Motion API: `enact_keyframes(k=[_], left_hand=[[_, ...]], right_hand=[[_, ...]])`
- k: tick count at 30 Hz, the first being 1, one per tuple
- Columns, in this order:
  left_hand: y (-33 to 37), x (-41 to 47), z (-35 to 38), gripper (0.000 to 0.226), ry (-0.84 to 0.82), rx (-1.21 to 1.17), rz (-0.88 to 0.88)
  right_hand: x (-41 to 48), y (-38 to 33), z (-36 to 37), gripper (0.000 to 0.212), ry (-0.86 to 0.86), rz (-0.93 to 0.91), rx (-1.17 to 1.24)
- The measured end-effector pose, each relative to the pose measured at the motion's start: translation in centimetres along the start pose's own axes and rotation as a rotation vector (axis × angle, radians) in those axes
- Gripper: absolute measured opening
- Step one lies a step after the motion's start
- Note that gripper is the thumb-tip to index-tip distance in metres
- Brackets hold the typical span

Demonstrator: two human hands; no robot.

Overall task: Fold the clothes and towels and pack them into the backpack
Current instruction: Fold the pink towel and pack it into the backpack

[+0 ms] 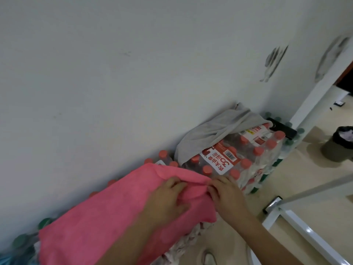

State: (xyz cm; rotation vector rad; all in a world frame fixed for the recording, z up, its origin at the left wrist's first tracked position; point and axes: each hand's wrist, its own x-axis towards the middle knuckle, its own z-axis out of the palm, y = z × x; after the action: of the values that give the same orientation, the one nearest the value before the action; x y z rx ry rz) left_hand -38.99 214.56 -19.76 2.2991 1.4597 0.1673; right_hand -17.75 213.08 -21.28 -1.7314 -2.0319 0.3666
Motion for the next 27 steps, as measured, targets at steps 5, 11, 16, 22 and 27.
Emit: enact_keyframes(k=[5,11,16,22,27], left_hand=[[1.0,0.9,0.9,0.032,0.263,-0.027,-0.049],[2.4,2.1,-3.0,0.017,0.349,-0.992,-0.5],[3.3,3.4,-7.7,0.022,0.562,-1.067,-0.41],[4.1,4.9,-11.8,0.018,0.594,-0.764,-0.105],[4.0,5.6,-12.7,0.016,0.536,-0.764,0.008]], right_hand=[[2.1,0.2,-1.5,0.013,-0.164,0.044,0.235],[3.1,-1.0,-3.9,0.009,-0.274,0.104,0.486],[2.0,-1.3,-3.2,0.015,-0.275,0.131,0.265],[0.9,-2.8,-2.7,0.035,-0.145,0.281,0.543],[3.1,-6.9,-2.0,0.032,0.075,0.276,0.406]])
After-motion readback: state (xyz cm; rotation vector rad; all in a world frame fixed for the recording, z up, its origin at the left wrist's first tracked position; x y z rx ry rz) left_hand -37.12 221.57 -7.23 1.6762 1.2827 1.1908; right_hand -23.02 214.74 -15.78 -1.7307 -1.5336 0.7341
